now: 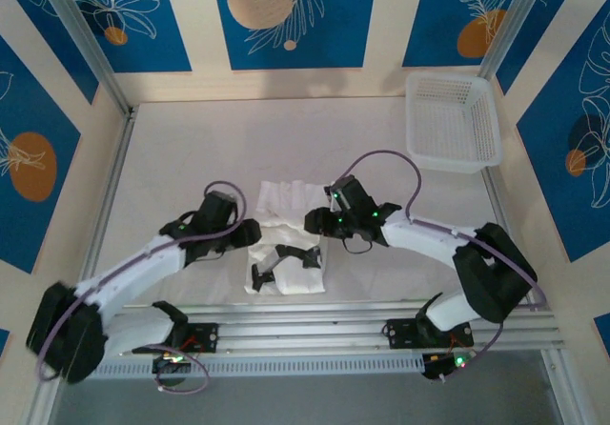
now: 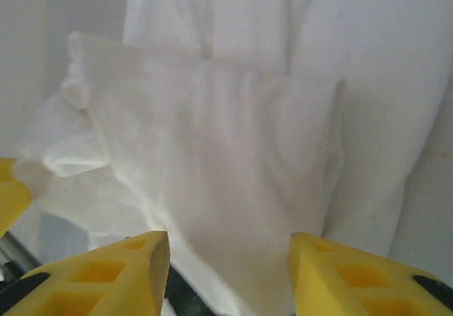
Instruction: Fold the inside-out t-shirt
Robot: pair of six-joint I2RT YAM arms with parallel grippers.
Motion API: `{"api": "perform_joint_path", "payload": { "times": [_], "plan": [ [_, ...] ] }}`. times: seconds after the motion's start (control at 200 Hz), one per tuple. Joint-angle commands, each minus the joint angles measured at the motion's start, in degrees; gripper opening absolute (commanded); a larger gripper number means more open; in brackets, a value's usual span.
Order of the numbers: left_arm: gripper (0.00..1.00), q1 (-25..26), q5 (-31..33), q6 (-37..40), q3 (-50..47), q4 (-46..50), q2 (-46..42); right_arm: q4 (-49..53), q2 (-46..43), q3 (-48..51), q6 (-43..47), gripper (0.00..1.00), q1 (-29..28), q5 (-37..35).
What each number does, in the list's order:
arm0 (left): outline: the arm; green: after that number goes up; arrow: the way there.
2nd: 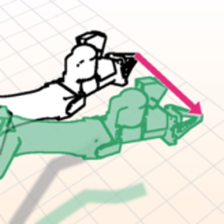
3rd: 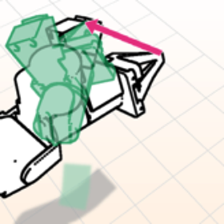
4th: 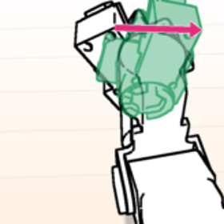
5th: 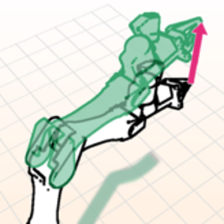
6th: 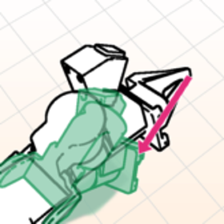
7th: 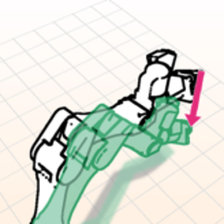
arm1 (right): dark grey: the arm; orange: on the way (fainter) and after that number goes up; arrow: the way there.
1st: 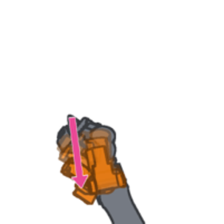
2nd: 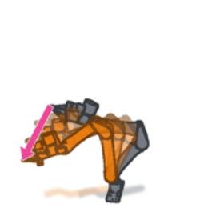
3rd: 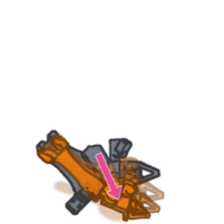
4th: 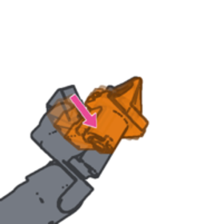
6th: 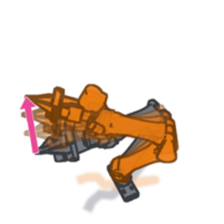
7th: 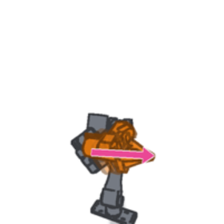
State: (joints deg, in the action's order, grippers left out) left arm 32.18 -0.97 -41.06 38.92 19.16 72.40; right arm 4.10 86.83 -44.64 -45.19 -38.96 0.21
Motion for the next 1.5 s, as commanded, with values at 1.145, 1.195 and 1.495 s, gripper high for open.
{"api": "perform_joint_path", "payload": {
  "times": [1.145, 1.195, 1.495],
  "plan": [
    [0.37, -7.2, -7.7, 4.5, 31.8, -12.8, 31.7, -5.6, 1.2, -4.2, -2.4, 0.38, 21.6, 10.4],
    [0.45, -7.6, -8.4, 5.5, 31.4, -12.4, 29.2, -4.2, -1.7, -2.7, -0.8, 0.41, 21.0, 9.6],
    [0.02, -7.4, -9.6, 9.4, 18.8, -8.7, 13.8, -10.8, -6.6, 9.7, -4.1, 0.06, 4.8, 1.6]
  ]
}}
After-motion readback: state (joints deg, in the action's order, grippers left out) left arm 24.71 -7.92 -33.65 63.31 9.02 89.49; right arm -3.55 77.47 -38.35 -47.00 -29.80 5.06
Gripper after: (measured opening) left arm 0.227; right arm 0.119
